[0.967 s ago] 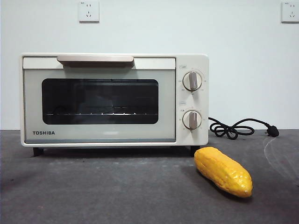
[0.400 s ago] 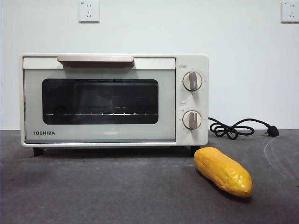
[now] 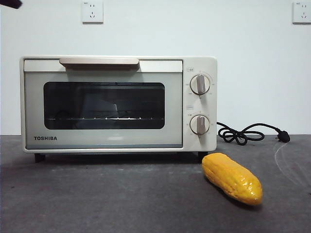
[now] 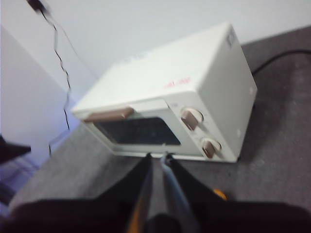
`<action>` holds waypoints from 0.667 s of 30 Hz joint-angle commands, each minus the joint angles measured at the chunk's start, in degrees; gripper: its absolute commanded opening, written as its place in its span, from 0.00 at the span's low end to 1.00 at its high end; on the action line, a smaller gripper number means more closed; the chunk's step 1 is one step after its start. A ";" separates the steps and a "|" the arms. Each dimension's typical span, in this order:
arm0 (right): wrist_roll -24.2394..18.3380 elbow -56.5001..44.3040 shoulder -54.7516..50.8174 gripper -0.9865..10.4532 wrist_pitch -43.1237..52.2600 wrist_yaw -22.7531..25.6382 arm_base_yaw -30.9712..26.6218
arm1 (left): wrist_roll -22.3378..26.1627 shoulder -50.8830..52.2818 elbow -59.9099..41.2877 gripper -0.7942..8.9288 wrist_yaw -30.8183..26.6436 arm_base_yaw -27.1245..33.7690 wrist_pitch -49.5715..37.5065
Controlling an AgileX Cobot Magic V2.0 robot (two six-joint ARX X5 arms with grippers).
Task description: Take the corn from the table,put the corn in the oven
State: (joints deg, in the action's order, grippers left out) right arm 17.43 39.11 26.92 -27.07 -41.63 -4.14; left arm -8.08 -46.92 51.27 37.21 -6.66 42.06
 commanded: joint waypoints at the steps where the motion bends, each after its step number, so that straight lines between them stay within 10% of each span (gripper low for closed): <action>1: -5.73 3.28 4.04 0.19 -3.02 -0.83 0.26 | 5.84 -4.31 4.66 0.08 0.09 -1.90 3.13; 9: -6.25 6.01 12.92 0.27 -5.81 0.74 7.72 | 5.99 -9.81 7.96 0.08 -7.78 -8.13 3.85; 20: -6.80 6.01 28.50 0.52 -6.47 24.20 29.14 | 6.25 -10.47 7.96 0.08 -13.29 -14.12 5.05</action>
State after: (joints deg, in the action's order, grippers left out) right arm 10.90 44.99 54.17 -34.02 -18.85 23.59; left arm -2.57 -57.34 59.29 24.03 -20.51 47.11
